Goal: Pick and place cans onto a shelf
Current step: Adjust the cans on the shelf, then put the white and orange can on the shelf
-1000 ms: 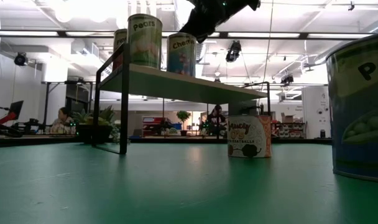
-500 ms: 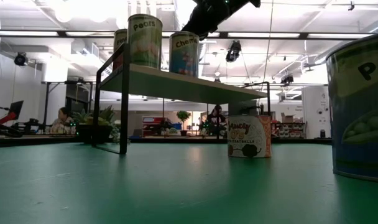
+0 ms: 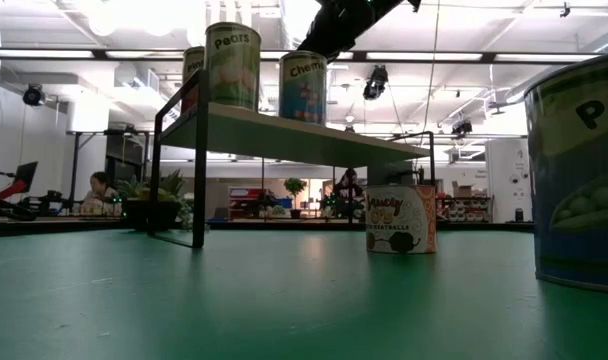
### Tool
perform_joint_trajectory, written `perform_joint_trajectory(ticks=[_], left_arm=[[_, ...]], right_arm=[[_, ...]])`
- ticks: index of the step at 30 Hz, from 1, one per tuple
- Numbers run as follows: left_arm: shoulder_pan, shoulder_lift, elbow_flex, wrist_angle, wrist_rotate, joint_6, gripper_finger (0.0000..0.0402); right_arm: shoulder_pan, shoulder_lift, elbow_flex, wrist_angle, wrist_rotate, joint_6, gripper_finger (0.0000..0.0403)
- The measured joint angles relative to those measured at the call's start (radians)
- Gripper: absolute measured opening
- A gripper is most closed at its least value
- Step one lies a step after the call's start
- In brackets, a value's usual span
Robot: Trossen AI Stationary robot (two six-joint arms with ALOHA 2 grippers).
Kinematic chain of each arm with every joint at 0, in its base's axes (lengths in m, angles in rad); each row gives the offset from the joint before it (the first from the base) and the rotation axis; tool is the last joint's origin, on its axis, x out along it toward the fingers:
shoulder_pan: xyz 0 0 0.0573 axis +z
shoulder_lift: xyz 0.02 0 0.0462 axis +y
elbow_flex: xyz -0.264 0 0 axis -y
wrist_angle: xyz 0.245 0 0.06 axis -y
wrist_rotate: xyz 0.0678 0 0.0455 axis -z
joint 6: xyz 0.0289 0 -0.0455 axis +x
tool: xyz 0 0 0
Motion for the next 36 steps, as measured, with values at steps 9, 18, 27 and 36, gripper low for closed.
perform_joint_trajectory(ticks=[9, 18, 27, 36], left_arm=[[-0.007, 0.000, -0.006, 0.032, 0.008, -0.028, 0.0000], [-0.107, 0.000, -0.102, 0.171, 0.060, -0.026, 0.0000], [-0.181, 0.001, -0.171, 0.268, 0.060, -0.061, 0.0000], [-0.193, 0.002, -0.210, 0.292, 0.060, -0.128, 0.0000]], right_arm=[[0.038, -0.078, 0.019, 0.021, -0.003, 0.082, 0.0013], [0.219, -0.165, 0.016, -0.162, -0.004, 0.287, 0.0013], [0.467, -0.167, -0.062, -0.279, 0.130, 0.510, 0.0013], [0.605, -0.174, -0.315, -0.247, 0.308, 0.725, 0.0013]])
